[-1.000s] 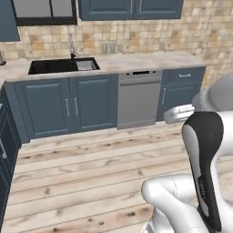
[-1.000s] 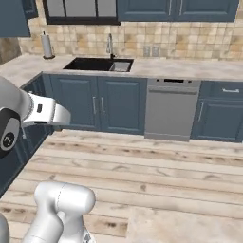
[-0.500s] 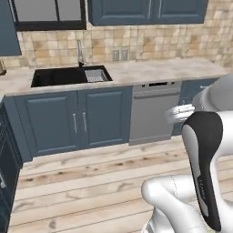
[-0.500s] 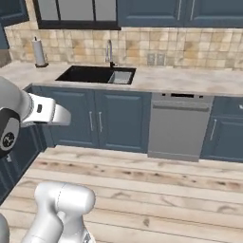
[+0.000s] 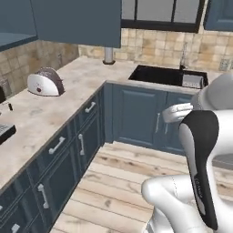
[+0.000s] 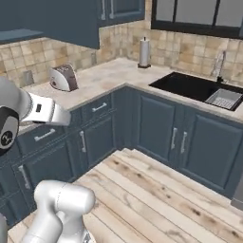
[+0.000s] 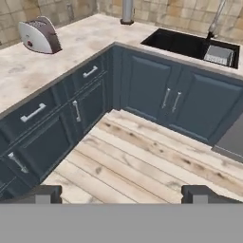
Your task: Take 2 condiments from the cabinet and move them on the counter near the stove.Make sure the condiments are lined up with each other, next to each other.
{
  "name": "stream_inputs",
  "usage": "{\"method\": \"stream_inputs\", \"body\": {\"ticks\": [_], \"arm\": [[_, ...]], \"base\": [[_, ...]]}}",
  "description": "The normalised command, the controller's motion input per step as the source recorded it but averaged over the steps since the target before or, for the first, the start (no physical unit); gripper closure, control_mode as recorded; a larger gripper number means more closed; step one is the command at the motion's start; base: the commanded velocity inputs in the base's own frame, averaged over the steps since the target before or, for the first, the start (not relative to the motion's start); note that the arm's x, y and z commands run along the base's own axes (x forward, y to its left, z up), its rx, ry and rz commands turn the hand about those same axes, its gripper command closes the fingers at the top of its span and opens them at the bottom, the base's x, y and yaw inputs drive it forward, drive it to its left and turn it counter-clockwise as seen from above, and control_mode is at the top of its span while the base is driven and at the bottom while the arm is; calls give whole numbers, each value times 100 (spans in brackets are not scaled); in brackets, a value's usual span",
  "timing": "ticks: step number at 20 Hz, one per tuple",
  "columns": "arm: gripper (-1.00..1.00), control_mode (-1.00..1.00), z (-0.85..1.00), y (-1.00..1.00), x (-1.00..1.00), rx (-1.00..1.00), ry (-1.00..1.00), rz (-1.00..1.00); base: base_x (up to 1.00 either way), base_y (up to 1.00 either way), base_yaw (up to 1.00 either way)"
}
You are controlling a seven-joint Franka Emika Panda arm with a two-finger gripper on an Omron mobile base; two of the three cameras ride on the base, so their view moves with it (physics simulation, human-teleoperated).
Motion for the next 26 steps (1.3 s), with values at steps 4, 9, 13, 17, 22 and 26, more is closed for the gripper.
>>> {"method": "stream_inputs", "body": {"ticks": [4, 9, 13, 17, 22, 26], "arm": [[-100, 100, 0, 0, 0, 0, 0, 0], [-100, 100, 0, 0, 0, 0, 0, 0], [-100, 100, 0, 0, 0, 0, 0, 0], [-100, 100, 0, 0, 0, 0, 0, 0], [-100, 100, 0, 0, 0, 0, 0, 0], [-100, 100, 0, 0, 0, 0, 0, 0]], "base": [[34, 0, 100], [48, 0, 97], [97, -13, 80], [85, -45, 43], [47, -28, 15], [38, -16, 1]]}}
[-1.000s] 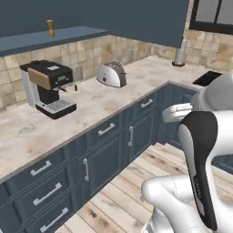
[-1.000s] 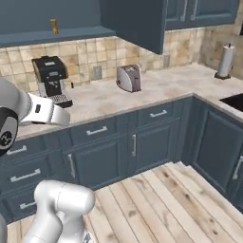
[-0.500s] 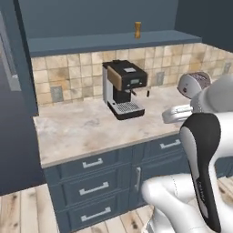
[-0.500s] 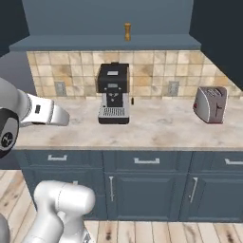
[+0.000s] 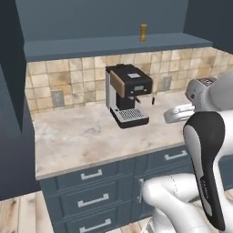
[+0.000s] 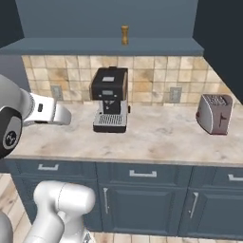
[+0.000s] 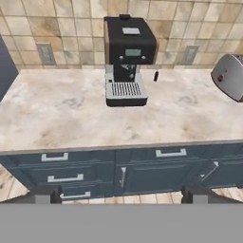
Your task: Take 2 condiments from the cabinet and move them on the counter near the stove.Make sure the condiments are lined up with each other, next to each other.
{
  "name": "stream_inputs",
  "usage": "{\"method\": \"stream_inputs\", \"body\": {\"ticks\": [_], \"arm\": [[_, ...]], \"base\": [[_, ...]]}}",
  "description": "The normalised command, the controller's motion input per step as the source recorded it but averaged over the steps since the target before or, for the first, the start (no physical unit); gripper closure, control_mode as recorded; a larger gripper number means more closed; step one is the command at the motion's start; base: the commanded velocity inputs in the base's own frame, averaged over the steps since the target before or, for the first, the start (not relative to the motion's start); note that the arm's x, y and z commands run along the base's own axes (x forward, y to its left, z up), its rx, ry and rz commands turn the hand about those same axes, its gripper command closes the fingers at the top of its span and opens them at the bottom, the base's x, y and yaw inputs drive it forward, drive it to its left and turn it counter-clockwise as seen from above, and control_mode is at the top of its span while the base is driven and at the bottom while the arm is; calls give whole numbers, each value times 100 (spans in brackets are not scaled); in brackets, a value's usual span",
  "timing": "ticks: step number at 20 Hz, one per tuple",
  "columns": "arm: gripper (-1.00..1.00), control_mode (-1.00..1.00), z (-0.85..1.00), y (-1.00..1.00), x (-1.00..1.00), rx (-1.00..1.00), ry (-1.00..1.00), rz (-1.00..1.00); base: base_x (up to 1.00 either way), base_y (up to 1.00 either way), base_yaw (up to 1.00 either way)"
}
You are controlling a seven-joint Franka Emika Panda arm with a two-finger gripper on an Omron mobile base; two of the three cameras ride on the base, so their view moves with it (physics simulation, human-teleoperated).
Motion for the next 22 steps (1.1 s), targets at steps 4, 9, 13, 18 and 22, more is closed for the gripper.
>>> {"method": "stream_inputs", "body": {"ticks": [4, 9, 13, 18, 22], "arm": [[-100, 100, 0, 0, 0, 0, 0, 0], [-100, 100, 0, 0, 0, 0, 0, 0], [-100, 100, 0, 0, 0, 0, 0, 0], [-100, 100, 0, 0, 0, 0, 0, 0], [-100, 100, 0, 0, 0, 0, 0, 0]], "base": [[83, -14, 16], [100, -54, 31], [77, -73, 20], [42, -37, 6], [22, -19, -1]]}}
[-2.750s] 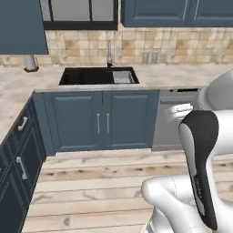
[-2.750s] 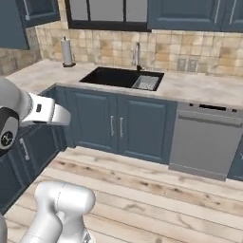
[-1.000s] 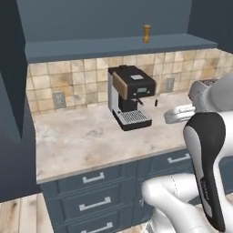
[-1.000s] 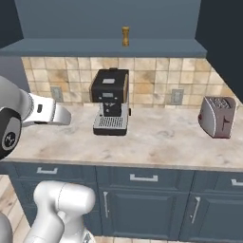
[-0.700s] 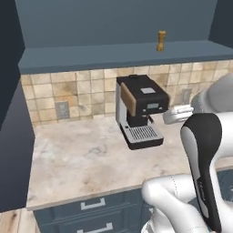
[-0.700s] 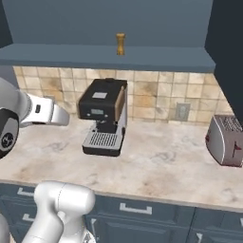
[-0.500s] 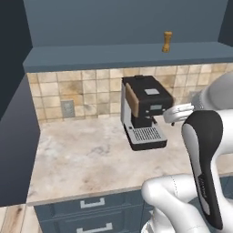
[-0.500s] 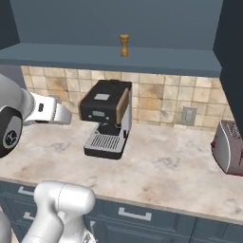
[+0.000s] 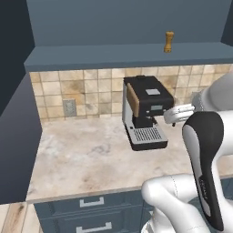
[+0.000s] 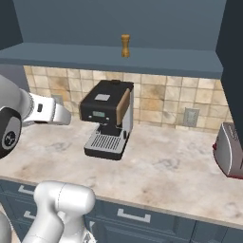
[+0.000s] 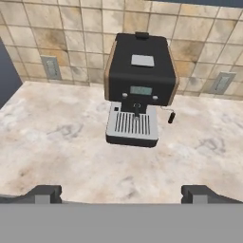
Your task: Take 2 condiments from the cabinet and move them on the counter near the stove.Make sure the condiments are lined up with each other, next to each other.
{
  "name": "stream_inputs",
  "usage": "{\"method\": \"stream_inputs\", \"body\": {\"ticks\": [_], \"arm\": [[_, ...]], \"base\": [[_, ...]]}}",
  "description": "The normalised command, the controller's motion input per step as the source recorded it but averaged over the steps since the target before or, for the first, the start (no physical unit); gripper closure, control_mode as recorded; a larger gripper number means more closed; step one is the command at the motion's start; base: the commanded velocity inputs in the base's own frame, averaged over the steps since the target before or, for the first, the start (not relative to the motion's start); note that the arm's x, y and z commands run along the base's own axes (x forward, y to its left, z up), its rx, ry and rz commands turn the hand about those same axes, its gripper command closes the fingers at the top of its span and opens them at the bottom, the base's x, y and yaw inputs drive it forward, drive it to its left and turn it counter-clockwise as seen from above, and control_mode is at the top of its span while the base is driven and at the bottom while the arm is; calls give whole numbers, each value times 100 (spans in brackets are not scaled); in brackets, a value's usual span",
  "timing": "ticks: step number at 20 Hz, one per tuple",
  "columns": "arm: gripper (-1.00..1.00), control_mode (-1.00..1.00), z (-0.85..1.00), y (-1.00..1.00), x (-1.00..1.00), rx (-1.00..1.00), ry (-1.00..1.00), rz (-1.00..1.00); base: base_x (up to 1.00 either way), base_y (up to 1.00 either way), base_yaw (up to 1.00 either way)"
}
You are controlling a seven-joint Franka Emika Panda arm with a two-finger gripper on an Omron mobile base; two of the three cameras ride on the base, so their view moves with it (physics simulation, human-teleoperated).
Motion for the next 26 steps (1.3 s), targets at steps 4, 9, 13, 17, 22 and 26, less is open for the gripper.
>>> {"method": "stream_inputs", "body": {"ticks": [4, 9, 13, 17, 22, 26], "arm": [[-100, 100, 0, 0, 0, 0, 0, 0], [-100, 100, 0, 0, 0, 0, 0, 0], [-100, -100, 51, -16, -28, 0, -30, -11], [-100, -100, 71, -16, -3, -2, -19, -17], [-100, -100, 52, -15, 3, -1, -16, -15], [-100, -100, 31, -11, 28, 0, -5, -8]], "base": [[1, -8, -6], [-15, 0, -1], [0, 0, 0], [0, 0, 0], [0, 0, 0], [0, 0, 0]]}}
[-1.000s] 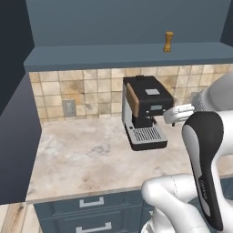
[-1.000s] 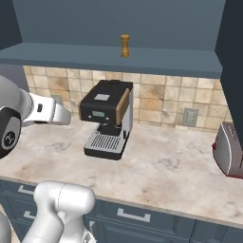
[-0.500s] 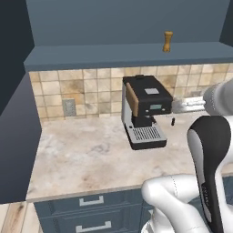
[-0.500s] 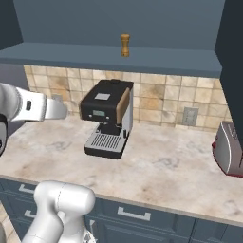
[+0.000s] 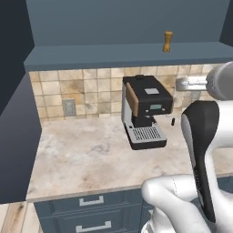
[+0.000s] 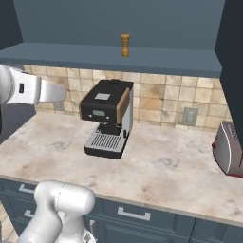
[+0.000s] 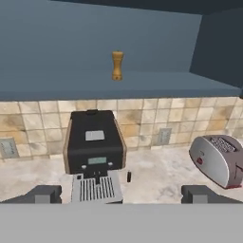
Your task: Take 2 condiments from the cabinet and move them on the counter near the stove.Make sure the condiments are lined up with each other, next to each other.
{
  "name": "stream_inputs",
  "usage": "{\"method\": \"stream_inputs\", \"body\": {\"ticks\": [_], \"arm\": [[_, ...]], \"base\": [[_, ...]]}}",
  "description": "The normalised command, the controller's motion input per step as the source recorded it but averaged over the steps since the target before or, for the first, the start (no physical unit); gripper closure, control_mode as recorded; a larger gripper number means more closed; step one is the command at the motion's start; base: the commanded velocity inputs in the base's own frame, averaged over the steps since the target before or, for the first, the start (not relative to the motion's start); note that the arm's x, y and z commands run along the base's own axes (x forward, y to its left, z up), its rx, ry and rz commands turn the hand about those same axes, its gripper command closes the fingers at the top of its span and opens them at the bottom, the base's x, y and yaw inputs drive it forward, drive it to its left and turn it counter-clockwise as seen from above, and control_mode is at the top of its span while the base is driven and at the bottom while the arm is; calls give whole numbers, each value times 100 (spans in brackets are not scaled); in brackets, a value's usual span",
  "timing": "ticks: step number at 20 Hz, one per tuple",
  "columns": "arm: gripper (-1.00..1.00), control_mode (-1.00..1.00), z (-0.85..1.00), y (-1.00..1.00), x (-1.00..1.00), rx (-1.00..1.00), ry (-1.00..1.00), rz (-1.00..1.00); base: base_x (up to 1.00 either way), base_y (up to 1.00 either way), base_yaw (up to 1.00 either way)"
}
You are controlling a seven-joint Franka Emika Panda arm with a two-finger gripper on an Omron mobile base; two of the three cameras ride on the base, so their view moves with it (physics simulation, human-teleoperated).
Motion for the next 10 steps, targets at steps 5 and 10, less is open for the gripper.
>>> {"method": "stream_inputs", "body": {"ticks": [5, 10], "arm": [[-100, -100, 5, -21, 56, 0, 0, 0], [-100, -100, 0, -4, 74, 1, 0, 0]], "base": [[0, 0, 0], [0, 0, 0]]}}
